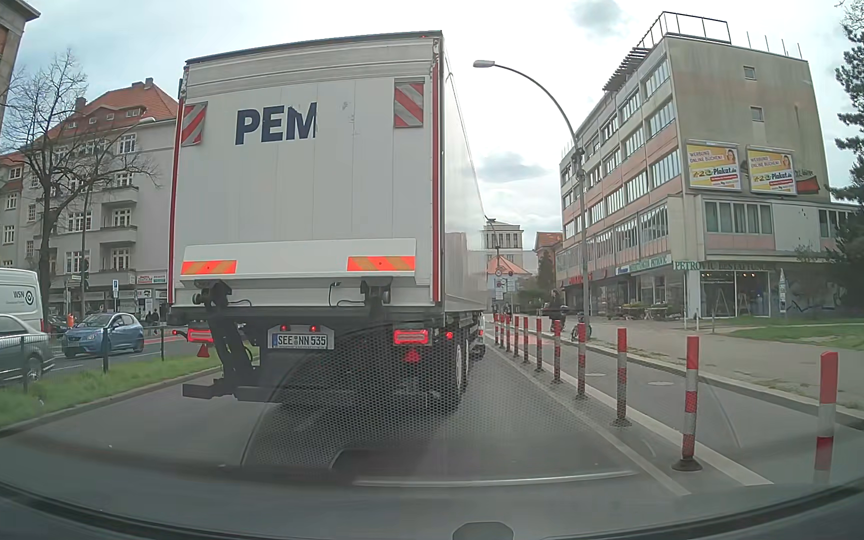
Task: Follow the waypoints while adhering to traffic rules and regulations
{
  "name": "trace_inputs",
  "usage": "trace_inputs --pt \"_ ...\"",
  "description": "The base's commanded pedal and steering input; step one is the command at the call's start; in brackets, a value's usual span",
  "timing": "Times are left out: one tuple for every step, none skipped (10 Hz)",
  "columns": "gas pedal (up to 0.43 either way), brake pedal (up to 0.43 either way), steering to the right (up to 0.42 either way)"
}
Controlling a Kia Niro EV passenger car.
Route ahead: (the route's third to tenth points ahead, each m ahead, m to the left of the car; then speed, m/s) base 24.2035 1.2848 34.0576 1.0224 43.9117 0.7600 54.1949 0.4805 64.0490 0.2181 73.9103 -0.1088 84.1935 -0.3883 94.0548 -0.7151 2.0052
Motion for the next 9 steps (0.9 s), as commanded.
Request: trace_inputs --pt "0.110 0.000 0.021" --pt "0.110 0.000 0.021" --pt "0.110 0.000 0.021" --pt "0.110 0.000 0.021" --pt "0.110 0.000 0.021" --pt "0.110 0.000 0.021" --pt "0.110 0.000 0.021" --pt "0.110 0.000 0.021" --pt "0.110 0.000 0.022"
